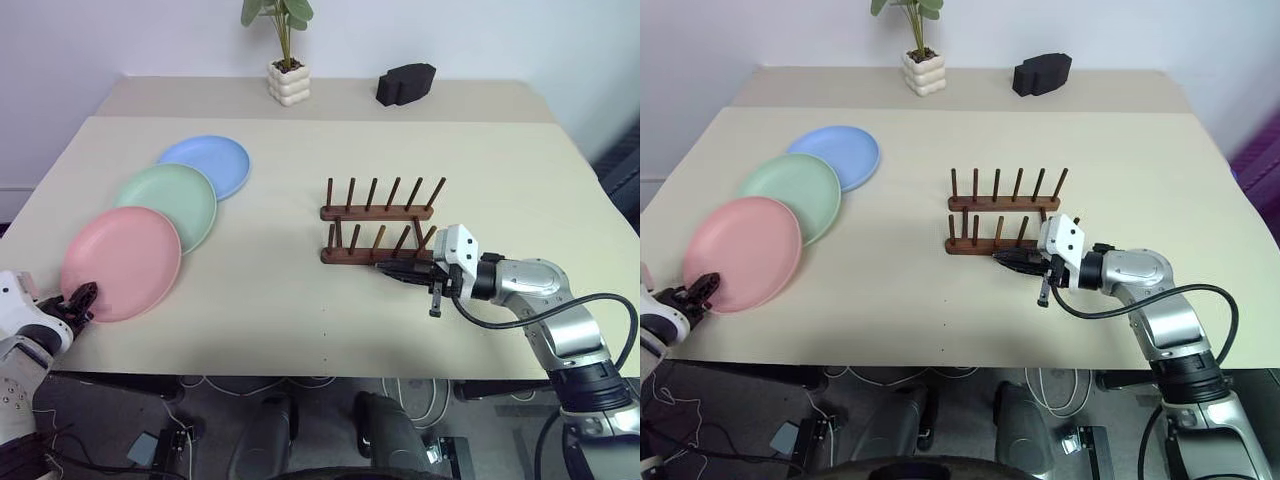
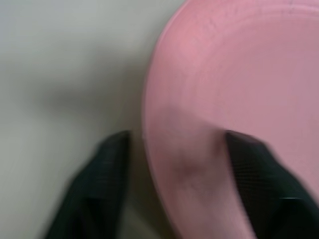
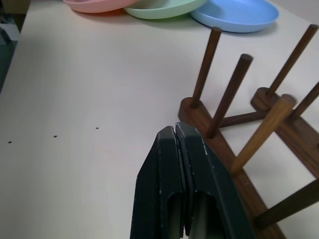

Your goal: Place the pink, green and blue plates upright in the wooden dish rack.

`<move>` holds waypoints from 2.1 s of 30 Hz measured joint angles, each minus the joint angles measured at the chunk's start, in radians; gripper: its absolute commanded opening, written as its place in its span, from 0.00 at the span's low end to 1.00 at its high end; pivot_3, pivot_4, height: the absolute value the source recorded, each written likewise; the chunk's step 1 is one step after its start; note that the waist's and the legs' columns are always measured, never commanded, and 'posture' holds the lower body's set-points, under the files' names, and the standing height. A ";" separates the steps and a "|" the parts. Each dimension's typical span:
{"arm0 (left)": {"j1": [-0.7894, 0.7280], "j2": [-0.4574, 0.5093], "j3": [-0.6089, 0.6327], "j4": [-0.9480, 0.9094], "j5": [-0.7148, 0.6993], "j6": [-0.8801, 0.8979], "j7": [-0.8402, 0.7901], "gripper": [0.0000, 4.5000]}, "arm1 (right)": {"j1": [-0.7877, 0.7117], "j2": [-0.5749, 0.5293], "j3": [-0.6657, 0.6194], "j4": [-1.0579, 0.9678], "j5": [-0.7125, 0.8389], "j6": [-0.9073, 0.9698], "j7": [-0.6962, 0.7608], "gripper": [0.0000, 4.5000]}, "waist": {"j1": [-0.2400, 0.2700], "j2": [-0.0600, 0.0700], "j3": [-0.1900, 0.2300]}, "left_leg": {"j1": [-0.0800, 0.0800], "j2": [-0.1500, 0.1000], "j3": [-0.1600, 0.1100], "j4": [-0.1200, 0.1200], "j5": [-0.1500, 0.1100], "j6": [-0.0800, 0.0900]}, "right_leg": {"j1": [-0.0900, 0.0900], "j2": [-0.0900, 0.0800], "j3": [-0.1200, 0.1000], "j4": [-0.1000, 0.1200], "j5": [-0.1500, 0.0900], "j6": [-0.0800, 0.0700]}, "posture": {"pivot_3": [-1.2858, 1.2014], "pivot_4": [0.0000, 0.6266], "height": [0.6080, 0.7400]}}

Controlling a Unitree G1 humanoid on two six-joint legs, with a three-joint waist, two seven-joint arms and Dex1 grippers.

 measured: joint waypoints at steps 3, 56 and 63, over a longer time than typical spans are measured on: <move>-0.002 -0.001 0.006 -0.002 -0.010 -0.014 -0.010 0.02 | 0.001 -0.002 -0.004 -0.001 0.006 0.000 0.001 0.00 | 0.001 0.000 0.000 | 0.000 0.000 0.000 0.000 -0.001 -0.001 | 0.000 0.000 0.000 0.000 0.000 0.000 | 0.52 0.24 0.98; -0.747 -0.324 -0.628 -0.276 0.207 -0.186 0.402 0.00 | -0.516 0.127 0.258 0.161 -0.756 -0.575 -0.499 0.98 | -0.004 -0.003 0.001 | -0.014 -0.004 0.002 0.002 0.005 -0.005 | -0.014 0.004 -0.001 0.003 0.006 0.003 | 0.52 0.24 0.98; -0.768 -0.374 -0.649 -0.334 0.212 -0.094 0.425 0.00 | -0.516 0.140 0.276 0.235 -0.852 -0.647 -0.581 0.98 | -0.007 -0.003 0.001 | -0.014 -0.004 0.002 0.002 0.005 -0.005 | -0.014 0.004 -0.001 0.003 0.006 0.003 | 0.52 0.24 0.98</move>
